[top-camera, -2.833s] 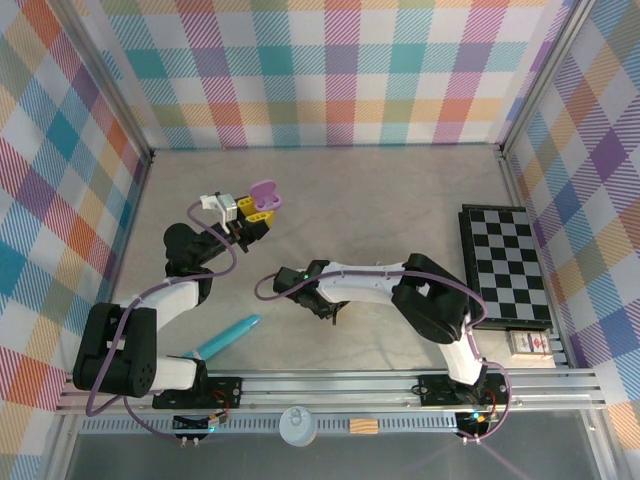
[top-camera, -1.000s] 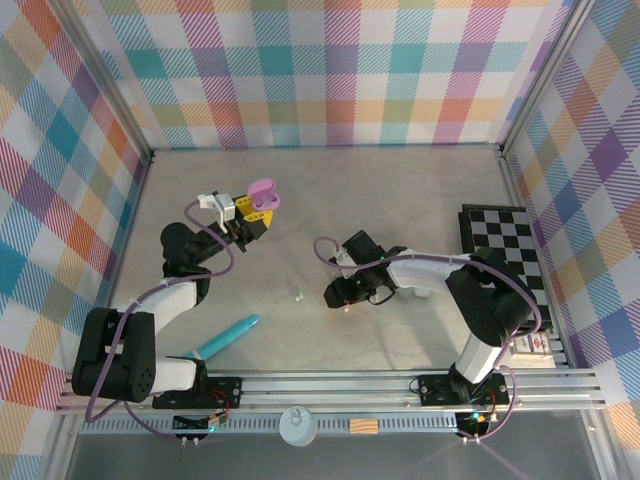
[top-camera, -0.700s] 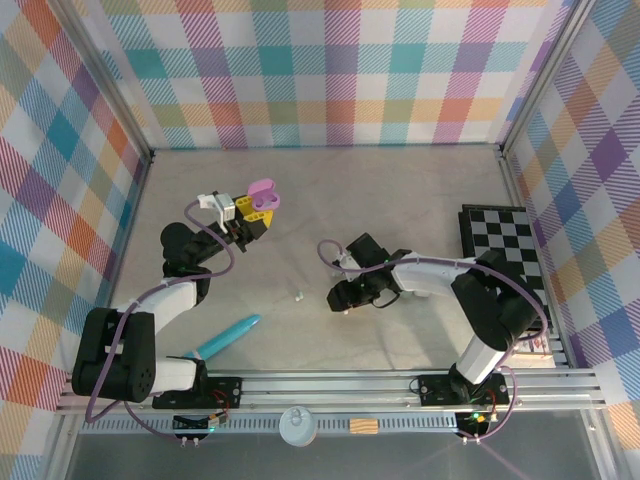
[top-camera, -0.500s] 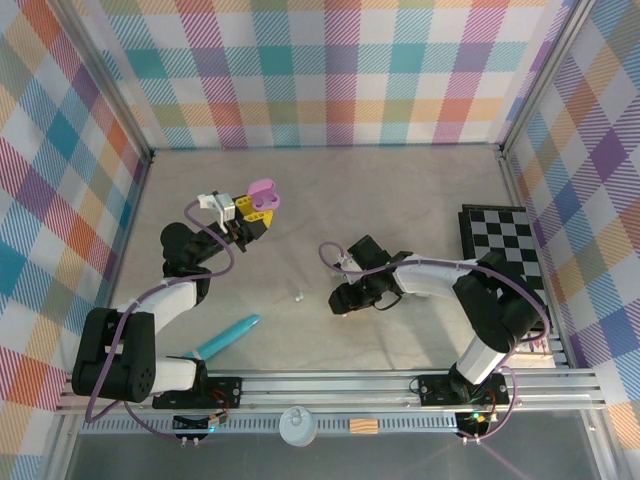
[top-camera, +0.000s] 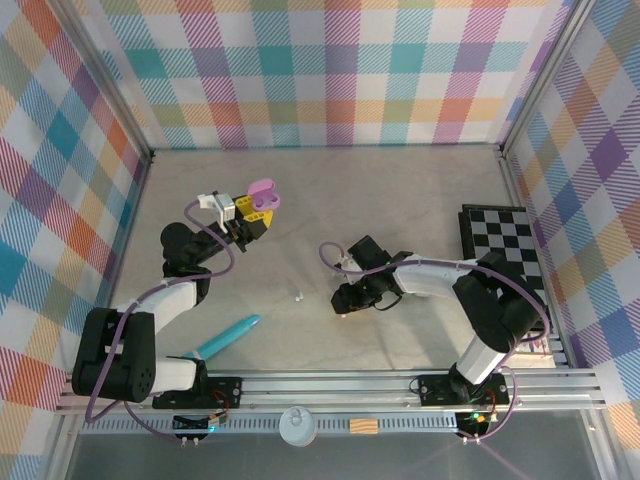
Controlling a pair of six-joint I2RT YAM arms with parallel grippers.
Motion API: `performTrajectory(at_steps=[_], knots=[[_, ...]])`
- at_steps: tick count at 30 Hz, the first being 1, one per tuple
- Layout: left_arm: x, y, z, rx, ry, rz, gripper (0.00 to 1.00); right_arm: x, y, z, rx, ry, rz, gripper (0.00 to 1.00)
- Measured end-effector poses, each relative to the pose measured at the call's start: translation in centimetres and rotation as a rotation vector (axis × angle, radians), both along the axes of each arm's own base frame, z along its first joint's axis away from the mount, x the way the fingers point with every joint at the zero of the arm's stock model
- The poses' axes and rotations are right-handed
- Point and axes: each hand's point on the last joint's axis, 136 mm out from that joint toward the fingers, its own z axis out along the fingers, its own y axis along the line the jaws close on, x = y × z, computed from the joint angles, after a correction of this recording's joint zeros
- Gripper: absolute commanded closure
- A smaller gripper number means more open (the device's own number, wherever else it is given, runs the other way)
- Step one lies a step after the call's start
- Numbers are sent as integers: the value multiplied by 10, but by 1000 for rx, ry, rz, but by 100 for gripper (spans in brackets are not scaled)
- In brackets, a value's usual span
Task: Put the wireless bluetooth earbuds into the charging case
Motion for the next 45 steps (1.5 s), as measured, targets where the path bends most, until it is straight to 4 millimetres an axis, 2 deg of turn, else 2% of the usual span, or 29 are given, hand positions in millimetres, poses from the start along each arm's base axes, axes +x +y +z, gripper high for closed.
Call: performTrajectory(at_steps=[7, 15, 21, 23, 26, 30, 37, 45], knots=[[0, 0, 0, 0, 0, 0, 71, -3, -3, -2, -16, 14, -1, 68], [0, 0, 0, 1, -2, 1, 71, -4, -4, -3, -21, 19, -1, 77], [0, 0, 0, 2, -2, 1, 71, -4, -4, -3, -22, 20, -2, 79], [0, 0, 0, 2, -2, 1, 71, -4, -5, -2, -26, 18, -7, 83], [-1, 0, 1, 3, -5, 1, 71, 1, -10, 2, -52, -4, -39, 81], [-2, 0, 3, 5, -13, 2, 71, 15, -17, 19, -96, -76, -90, 81], [-2, 0, 2, 8, -6, 3, 71, 60, -26, 63, -177, -284, -201, 84], [-1, 0, -2, 27, -6, 7, 71, 99, -58, 91, -364, -439, -369, 84]])
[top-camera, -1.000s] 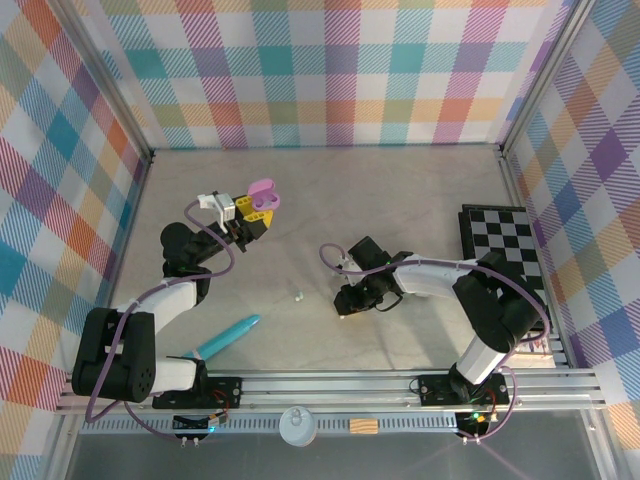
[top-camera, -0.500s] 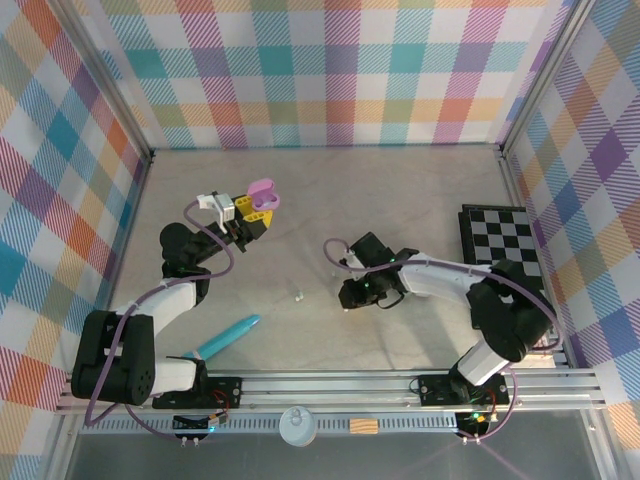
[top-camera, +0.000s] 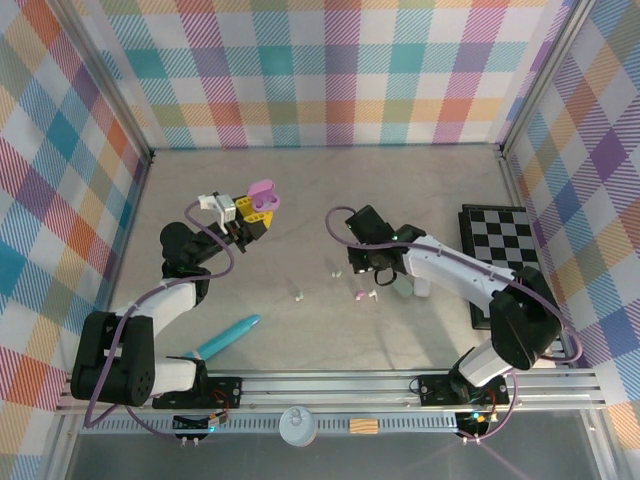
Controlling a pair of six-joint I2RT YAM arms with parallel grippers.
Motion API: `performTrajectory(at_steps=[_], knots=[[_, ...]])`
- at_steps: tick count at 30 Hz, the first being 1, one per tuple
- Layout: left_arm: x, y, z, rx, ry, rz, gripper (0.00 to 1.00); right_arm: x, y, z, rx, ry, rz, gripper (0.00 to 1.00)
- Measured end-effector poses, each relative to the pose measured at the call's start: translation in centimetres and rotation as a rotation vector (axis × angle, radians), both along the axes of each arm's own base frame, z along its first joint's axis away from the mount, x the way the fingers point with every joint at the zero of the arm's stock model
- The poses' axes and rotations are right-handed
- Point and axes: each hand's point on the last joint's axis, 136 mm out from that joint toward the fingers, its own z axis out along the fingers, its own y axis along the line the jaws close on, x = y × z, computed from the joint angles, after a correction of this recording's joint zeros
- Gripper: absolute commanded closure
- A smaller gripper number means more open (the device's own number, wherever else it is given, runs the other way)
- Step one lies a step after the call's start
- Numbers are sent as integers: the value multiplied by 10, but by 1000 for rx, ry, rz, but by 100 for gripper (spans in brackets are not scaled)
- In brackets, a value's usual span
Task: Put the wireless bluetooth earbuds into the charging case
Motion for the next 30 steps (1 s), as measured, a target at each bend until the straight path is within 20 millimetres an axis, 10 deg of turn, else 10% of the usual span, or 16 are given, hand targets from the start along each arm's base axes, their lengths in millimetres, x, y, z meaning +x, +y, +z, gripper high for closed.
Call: performTrajectory(at_steps=[16, 30], knots=[[0, -5, -10, 37, 19, -6, 71, 31, -49, 2, -341, -74, -212, 85], [-2, -9, -9, 39, 13, -17, 71, 46, -113, 10, 51, -40, -358, 55]])
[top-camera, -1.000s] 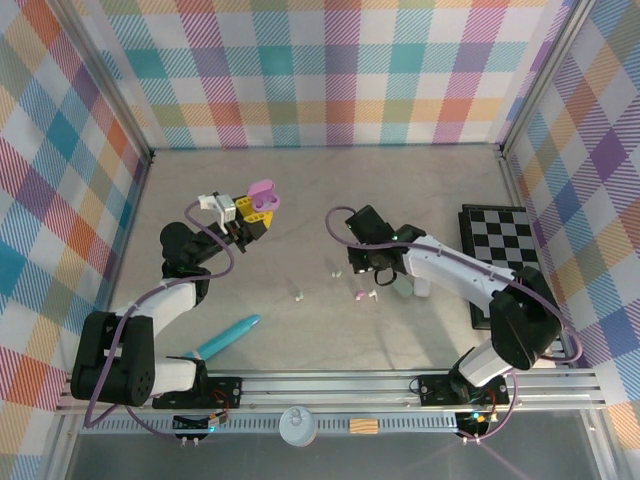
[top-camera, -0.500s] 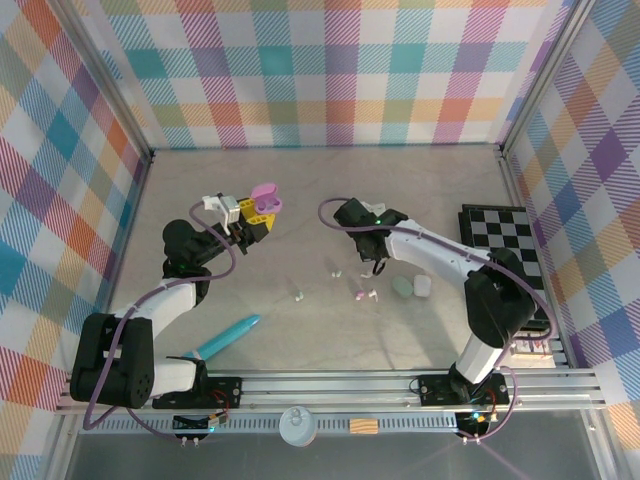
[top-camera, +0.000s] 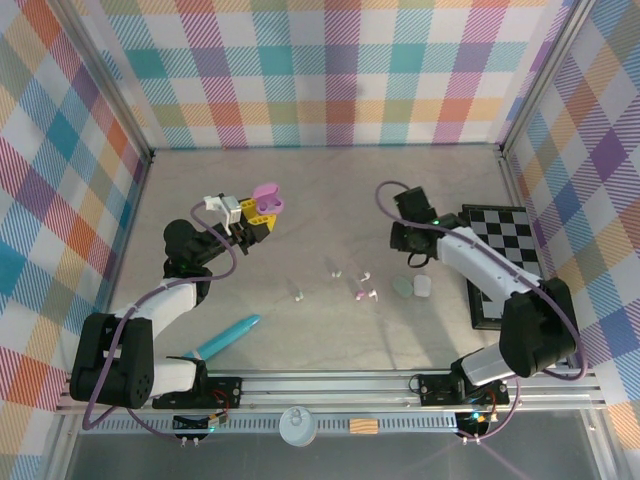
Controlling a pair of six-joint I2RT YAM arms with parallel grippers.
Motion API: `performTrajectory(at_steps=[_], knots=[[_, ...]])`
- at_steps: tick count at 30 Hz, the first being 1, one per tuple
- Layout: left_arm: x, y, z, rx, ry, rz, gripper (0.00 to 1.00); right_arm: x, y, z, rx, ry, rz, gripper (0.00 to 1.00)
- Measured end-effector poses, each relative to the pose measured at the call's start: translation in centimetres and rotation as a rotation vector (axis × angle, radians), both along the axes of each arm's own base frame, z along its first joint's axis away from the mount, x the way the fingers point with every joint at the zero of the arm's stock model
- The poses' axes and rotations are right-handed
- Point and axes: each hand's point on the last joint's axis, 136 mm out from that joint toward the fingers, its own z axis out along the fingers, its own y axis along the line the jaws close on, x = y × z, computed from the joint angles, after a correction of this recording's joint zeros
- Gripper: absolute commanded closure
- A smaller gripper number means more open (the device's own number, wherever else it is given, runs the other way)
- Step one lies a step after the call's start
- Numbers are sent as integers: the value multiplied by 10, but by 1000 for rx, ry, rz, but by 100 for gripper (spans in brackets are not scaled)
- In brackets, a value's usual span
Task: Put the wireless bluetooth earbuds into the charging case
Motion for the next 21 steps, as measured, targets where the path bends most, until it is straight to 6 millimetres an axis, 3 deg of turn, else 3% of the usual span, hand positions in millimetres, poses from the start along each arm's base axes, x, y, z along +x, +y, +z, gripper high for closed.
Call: performTrajectory(at_steps=[4, 7, 10, 17, 21], knots=[[0, -1, 0, 0, 0, -2, 71, 6, -27, -2, 93, -1, -65, 53], [-1, -2, 0, 0, 0, -6, 71, 2, -27, -8, 157, 28, -63, 50], [-1, -2, 0, 0, 0, -7, 71, -10, -4, -17, 232, 67, -3, 49], [-1, -2, 0, 2, -3, -7, 71, -64, 71, -31, 351, 206, 271, 45], [-1, -2, 0, 1, -3, -7, 71, -75, 81, -43, 374, 277, 306, 46]])
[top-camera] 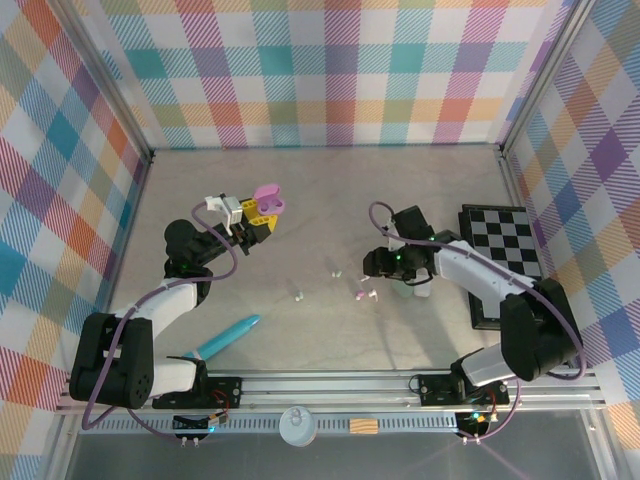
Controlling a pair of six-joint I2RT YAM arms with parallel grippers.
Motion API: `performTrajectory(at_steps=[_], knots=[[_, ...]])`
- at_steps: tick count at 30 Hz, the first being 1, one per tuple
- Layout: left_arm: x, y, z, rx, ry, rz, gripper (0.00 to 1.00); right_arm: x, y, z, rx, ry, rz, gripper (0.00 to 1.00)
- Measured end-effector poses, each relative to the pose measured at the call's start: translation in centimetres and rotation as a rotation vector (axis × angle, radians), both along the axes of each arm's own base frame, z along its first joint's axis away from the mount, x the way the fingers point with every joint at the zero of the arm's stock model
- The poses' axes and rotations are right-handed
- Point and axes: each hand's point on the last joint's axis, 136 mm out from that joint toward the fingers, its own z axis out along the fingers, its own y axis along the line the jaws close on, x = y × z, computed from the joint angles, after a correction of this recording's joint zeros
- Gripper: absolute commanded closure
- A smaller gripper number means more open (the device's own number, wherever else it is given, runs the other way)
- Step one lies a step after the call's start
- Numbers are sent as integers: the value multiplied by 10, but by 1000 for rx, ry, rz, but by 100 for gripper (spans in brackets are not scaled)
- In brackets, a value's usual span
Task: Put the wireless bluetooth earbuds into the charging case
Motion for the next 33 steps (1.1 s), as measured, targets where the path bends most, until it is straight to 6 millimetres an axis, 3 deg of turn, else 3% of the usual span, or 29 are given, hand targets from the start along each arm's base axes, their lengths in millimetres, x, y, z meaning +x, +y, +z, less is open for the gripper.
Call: performTrajectory(at_steps=[4, 7, 10, 15, 21, 28, 33], knots=[[-1, 0, 1, 3, 0, 0, 71, 2, -10, -6, -53, 3, -40, 46], [-2, 0, 2, 7, -2, 1, 71, 15, -35, -9, -135, -25, -122, 46], [-2, 0, 2, 9, -5, 2, 71, 45, -78, 1, -229, -81, -262, 45], [-2, 0, 2, 9, -6, 2, 71, 119, -140, 25, -422, -184, -410, 45], [-5, 1, 4, 18, -12, 5, 71, 168, -178, 6, -609, -113, -337, 46], [-5, 1, 2, 25, -4, 8, 71, 188, -201, -13, -644, -15, -256, 51], [-7, 1, 4, 30, -9, 8, 71, 187, -212, -19, -614, 35, -241, 52]])
